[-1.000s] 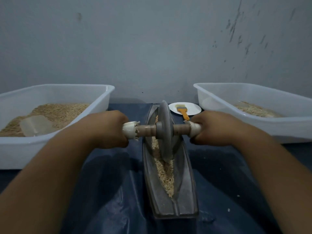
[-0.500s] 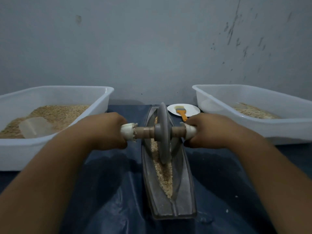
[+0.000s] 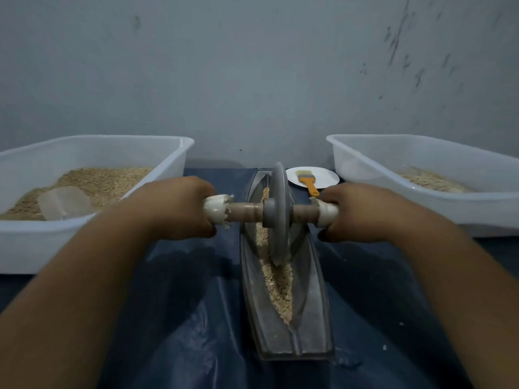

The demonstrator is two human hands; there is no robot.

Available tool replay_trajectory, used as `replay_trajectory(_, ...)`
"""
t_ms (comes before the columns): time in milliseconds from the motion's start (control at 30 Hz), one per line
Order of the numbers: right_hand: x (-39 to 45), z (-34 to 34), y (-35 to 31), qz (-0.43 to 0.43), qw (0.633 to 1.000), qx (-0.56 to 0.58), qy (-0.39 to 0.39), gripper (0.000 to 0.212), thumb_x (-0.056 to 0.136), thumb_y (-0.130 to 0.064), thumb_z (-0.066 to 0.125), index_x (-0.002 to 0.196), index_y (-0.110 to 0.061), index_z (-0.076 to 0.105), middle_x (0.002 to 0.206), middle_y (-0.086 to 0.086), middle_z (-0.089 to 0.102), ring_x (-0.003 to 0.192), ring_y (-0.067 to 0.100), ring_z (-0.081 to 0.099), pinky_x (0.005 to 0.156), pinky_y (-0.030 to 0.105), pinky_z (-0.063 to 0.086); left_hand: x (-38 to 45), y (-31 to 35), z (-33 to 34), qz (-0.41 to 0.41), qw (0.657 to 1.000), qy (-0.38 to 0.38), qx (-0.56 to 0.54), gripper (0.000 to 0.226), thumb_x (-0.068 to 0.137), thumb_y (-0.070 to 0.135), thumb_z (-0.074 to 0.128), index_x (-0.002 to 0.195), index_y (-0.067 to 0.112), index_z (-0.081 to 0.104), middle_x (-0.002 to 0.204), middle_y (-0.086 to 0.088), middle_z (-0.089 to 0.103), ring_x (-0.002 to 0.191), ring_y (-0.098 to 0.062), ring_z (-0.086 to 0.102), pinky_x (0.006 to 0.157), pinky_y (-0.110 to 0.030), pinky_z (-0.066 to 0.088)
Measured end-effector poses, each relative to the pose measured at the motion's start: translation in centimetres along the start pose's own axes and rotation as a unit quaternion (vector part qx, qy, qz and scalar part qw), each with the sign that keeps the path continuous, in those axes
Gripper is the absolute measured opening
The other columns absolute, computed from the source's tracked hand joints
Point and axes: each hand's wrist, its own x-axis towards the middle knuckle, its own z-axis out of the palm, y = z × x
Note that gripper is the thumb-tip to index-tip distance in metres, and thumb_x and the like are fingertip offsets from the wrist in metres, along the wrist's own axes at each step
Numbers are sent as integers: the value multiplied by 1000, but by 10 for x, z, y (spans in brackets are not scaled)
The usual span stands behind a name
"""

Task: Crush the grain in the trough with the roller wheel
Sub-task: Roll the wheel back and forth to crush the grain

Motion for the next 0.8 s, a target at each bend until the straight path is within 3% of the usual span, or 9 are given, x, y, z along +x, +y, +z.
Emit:
replay_trajectory(67, 3, 6, 1, 13, 1000, -9, 8, 22, 72, -35, 76, 78, -28, 57, 81, -3, 65, 75, 16, 61, 68, 32, 50, 1, 2, 1, 8, 998, 49, 33, 19, 72, 34, 74, 85, 31, 60, 85, 9, 63, 81, -14, 59, 72, -29, 48)
replay_trajectory(100, 3, 4, 2, 14, 1000, -4, -10, 21, 72, -34, 76, 79, -27, 58, 81, -2, 66, 75, 17, 63, 69, 33, 51, -1, 2, 0, 11, 999, 37, 37, 20, 72, 34, 74, 85, 30, 60, 84, 9, 63, 80, -13, 59, 70, -28, 47)
replay_trajectory(200, -11, -11, 4, 1, 994, 35, -108, 21, 70, -36, 81, 77, -29, 62, 74, -3, 70, 70, 16, 67, 63, 31, 52, -12, 0, -11, 13, 998, -63, 20, 24, 64, 35, 79, 81, 31, 64, 70, 9, 65, 64, -4, 60, 56, -23, 42)
replay_trajectory(333, -26, -30, 4, -4, 973, 90, -210, 22, 66, -38, 84, 79, -29, 67, 70, -2, 73, 59, 11, 69, 54, 21, 49, -24, -4, -26, 13, 986, -165, -9, 31, 56, 44, 80, 83, 43, 64, 67, 14, 68, 59, -2, 63, 56, -23, 47)
replay_trajectory(400, -22, -26, 4, 13, 982, 71, -177, 24, 63, -44, 83, 76, -32, 67, 67, -5, 71, 59, 9, 67, 55, 23, 47, -20, -3, -22, 4, 987, -159, -11, 32, 56, 45, 80, 82, 39, 65, 68, 10, 69, 60, -6, 64, 56, -23, 46)
replay_trajectory(533, -4, -5, 1, 22, 1000, -1, -4, 20, 70, -39, 76, 72, -28, 60, 71, -5, 65, 67, 14, 61, 56, 27, 42, -4, 1, -1, -11, 999, -51, -3, 25, 68, 33, 80, 77, 31, 58, 77, 9, 63, 72, -9, 59, 64, -27, 43)
replay_trajectory(600, -1, -2, 3, 18, 1000, -5, 5, 19, 72, -35, 74, 71, -27, 57, 72, -3, 64, 67, 16, 61, 56, 27, 42, -2, 2, 0, -6, 1000, -22, 2, 23, 70, 29, 78, 76, 30, 56, 78, 8, 62, 72, -9, 58, 64, -27, 43)
replay_trajectory(700, -12, -16, 9, 17, 990, 67, -123, 21, 69, -36, 80, 74, -27, 62, 64, -3, 69, 56, 12, 64, 50, 25, 46, -12, 1, -11, -2, 997, -79, 21, 24, 65, 34, 80, 81, 30, 62, 72, 8, 65, 66, -6, 61, 57, -23, 43)
replay_trajectory(800, -29, -33, 9, 0, 967, 117, -228, 28, 59, -47, 81, 77, -30, 67, 63, -2, 70, 52, 10, 65, 48, 16, 45, -28, 2, -25, 9, 987, -155, 28, 31, 56, 47, 78, 83, 41, 64, 67, 14, 68, 58, -2, 63, 53, -20, 44)
